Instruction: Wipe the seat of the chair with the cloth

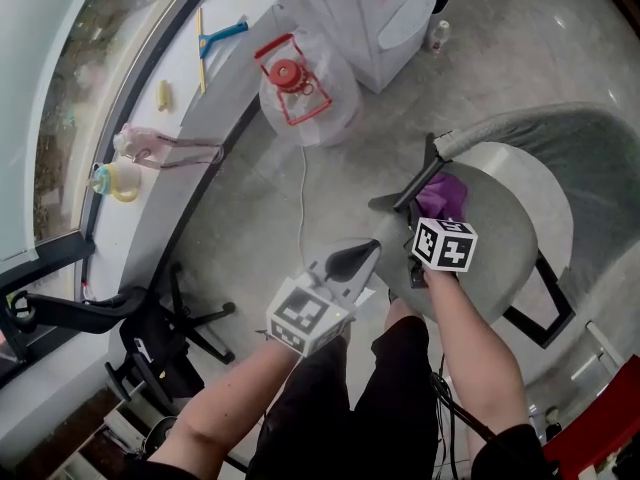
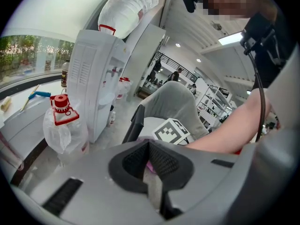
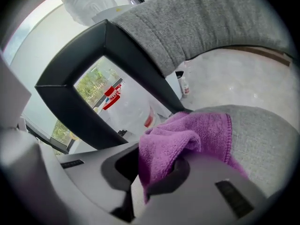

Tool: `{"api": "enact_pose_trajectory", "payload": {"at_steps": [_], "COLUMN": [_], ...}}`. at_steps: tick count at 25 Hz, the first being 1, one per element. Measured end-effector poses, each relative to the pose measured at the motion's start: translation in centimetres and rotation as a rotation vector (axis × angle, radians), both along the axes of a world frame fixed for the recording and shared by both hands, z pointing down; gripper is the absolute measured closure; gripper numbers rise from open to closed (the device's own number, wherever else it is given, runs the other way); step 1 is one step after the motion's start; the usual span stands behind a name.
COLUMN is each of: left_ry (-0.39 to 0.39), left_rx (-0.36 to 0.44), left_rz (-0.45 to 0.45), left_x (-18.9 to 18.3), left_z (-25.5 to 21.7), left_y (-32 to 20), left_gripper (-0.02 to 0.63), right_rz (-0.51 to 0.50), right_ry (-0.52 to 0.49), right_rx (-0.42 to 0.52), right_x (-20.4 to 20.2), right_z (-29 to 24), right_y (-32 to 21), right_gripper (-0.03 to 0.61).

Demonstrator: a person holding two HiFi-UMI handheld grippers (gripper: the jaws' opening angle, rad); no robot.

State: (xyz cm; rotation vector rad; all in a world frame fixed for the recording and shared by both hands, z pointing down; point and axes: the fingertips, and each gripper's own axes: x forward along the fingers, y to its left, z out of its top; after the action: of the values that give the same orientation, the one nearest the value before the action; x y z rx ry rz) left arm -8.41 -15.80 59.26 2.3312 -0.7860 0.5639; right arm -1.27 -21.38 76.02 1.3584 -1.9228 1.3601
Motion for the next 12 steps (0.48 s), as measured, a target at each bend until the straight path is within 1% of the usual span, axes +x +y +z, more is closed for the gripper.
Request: {"api": "enact_pose_trajectory", "payload": {"at_steps": [3,6,9,12], "left_ry": [-0.005,-0.01,0.006,0.021], "left_rx": [0.004,0.013,0.025,0.032], "left_rz": [-0.002,0.008,0.052,0.089], "left_x": [-0.4,-0.3,1.2,3.2], "left_z": [-0.3,-0.6,-1.3,-2.1], "left_y": [0.1,0.4,0.7,0.8], "left_gripper": [0.611,0.611,0.611,0.611], "right_rz": [0.033,0.061,0.089,0.136], "right_ry": [-0.027,-0.067,-0.094,-0.094], "right_rx": [0.065,0.107,0.149,0.19], "right_x": [-0.6,-0.6,0.7,3.4], "right_z": [-1.9,-3.7,-6.2,-8.5], "right_y": [-1.3,-1.6,-1.5,-0.8], "right_gripper": [0.552,0.552,0.552,0.552]}}
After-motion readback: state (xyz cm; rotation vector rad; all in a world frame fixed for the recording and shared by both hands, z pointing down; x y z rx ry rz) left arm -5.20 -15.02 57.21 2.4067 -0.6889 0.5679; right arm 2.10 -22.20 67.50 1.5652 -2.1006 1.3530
